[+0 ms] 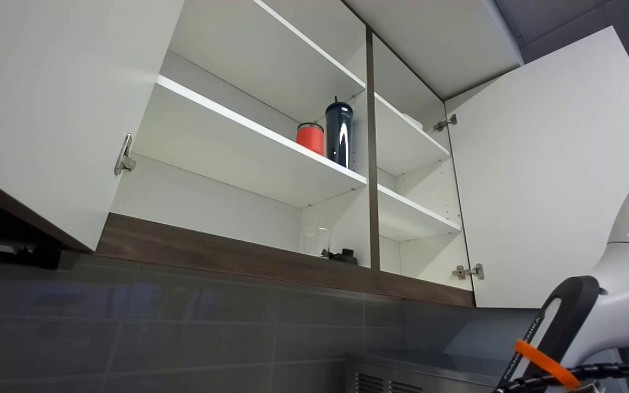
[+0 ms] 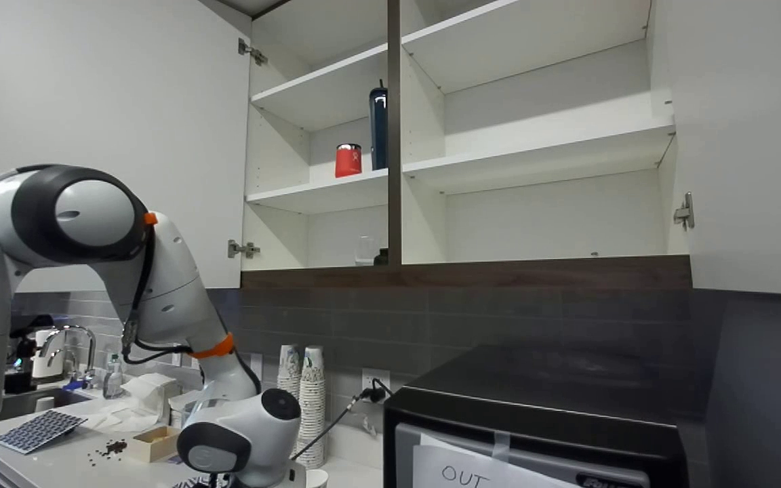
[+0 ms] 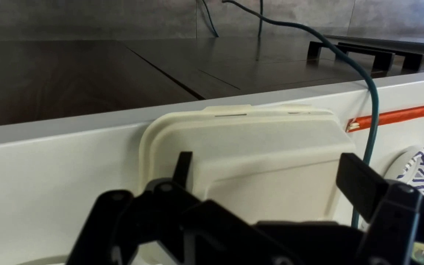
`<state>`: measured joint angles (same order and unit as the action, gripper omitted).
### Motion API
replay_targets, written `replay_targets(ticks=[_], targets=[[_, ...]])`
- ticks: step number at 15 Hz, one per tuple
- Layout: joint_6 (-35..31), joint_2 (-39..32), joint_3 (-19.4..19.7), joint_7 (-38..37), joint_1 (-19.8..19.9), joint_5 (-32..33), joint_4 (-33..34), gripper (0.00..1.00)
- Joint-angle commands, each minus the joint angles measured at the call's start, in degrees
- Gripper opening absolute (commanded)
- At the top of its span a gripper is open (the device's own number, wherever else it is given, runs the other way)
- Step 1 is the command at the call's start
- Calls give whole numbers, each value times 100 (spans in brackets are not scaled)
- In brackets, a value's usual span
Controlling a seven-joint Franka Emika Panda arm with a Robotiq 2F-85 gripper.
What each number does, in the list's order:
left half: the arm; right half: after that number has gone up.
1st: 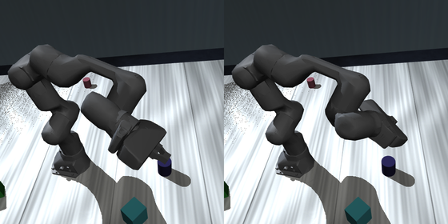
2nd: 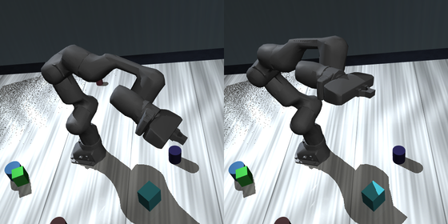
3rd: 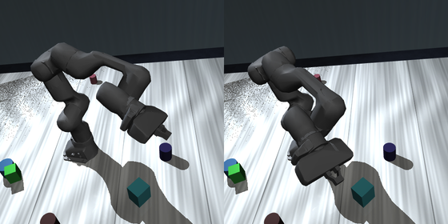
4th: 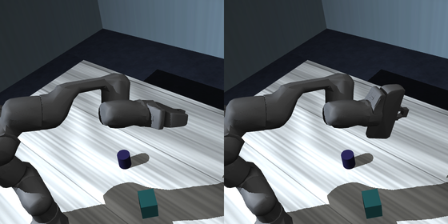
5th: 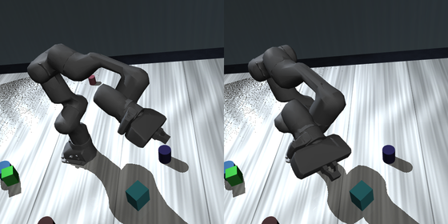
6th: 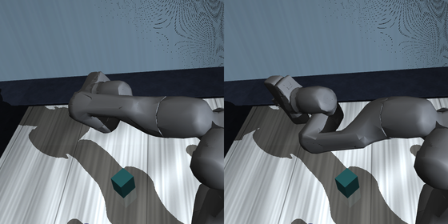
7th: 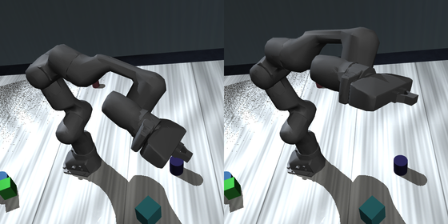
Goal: Pick up the takeaway food container and put it into the cupboard
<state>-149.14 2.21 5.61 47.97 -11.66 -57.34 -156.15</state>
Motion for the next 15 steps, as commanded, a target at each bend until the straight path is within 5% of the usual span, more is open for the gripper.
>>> replay_targets(ticks=[1,7,15], targets=[[0,-112,0,14,0,-36,46,100],[49,-644,30,63,40,-239,374,100],[-249,-1357,-44,853,26,-1273,1061,100]])
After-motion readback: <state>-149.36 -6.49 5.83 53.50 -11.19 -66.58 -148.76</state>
